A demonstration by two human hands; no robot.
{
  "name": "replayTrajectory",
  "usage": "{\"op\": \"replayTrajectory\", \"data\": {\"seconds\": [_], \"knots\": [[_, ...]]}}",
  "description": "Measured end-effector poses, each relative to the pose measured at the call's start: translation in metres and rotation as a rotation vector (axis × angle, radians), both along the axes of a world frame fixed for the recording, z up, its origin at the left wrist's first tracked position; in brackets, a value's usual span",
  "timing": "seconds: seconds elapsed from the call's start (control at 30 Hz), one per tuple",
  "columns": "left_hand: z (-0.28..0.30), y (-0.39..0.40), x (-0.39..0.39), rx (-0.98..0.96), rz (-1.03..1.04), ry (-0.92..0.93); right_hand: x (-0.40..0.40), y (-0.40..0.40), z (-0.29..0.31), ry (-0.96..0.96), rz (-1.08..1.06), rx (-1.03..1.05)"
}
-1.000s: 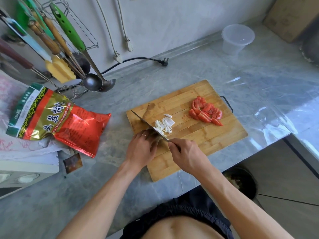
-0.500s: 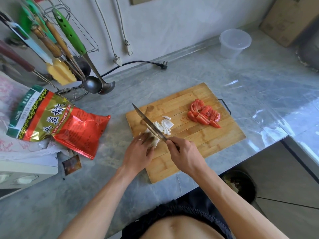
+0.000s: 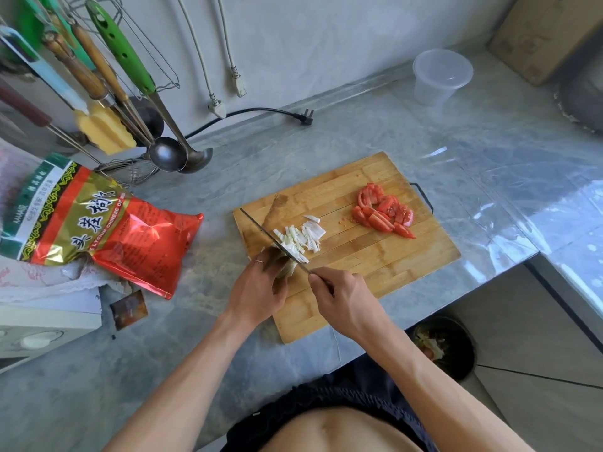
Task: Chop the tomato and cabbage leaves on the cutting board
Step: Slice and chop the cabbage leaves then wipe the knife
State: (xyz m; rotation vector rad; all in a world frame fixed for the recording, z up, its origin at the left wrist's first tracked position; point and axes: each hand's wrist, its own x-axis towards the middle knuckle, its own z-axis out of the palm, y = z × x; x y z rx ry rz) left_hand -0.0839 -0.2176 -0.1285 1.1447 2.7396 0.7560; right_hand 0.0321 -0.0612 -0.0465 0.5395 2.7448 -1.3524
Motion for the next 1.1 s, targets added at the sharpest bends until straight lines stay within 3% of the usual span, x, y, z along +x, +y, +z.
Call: {"op": "replayTrajectory", "data": {"seconds": [0.5, 0.73, 1.1], "knots": [[0.006, 0.000, 0.003, 0.041, 0.022, -0.035, -0.012, -0.002, -0.003, 0.039, -0.075, -0.022], [0.000, -0.006, 0.002, -0.113, -0.029, 0.168, -0.002, 0.005, 0.007, 0.064, -0.030, -0.040], [0.003, -0.005, 0.004, -0.034, -0.003, 0.058, 0.001, -0.007, 0.004, 0.003, -0.015, -0.028]]}}
